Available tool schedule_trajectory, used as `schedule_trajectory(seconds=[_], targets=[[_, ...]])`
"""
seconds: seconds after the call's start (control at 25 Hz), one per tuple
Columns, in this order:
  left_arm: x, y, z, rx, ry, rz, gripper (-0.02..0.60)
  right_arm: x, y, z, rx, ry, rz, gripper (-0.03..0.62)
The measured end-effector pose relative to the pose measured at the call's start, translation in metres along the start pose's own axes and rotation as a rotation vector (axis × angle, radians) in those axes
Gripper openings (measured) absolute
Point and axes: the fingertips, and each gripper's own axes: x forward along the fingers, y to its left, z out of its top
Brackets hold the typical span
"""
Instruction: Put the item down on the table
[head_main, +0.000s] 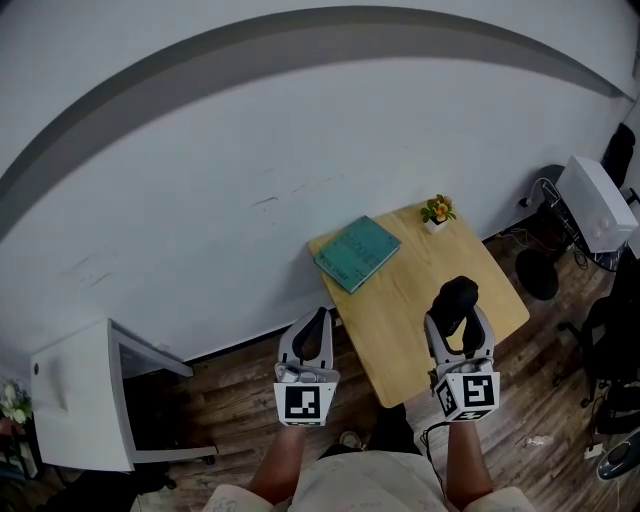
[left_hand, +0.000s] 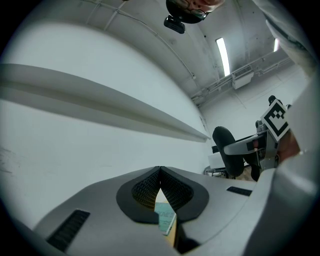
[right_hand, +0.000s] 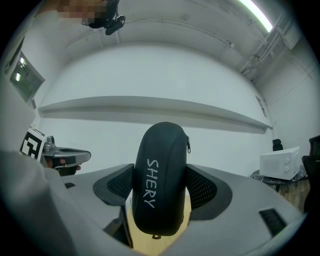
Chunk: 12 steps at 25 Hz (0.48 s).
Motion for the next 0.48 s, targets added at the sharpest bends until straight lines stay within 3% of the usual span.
schedule_trajectory(seconds=[0.32,0.48], targets=[[0.019,0.000,-0.011,0.018,0.005,-0.004,0.008,0.017,-0.007,-0.011,0.006,0.022,0.020,0.334],[0.022,-0.001,-0.024,-0.017,0.036,0.004,0.008,0.025,-0.006,-0.023,0.010,0.049,0.032,0.334]])
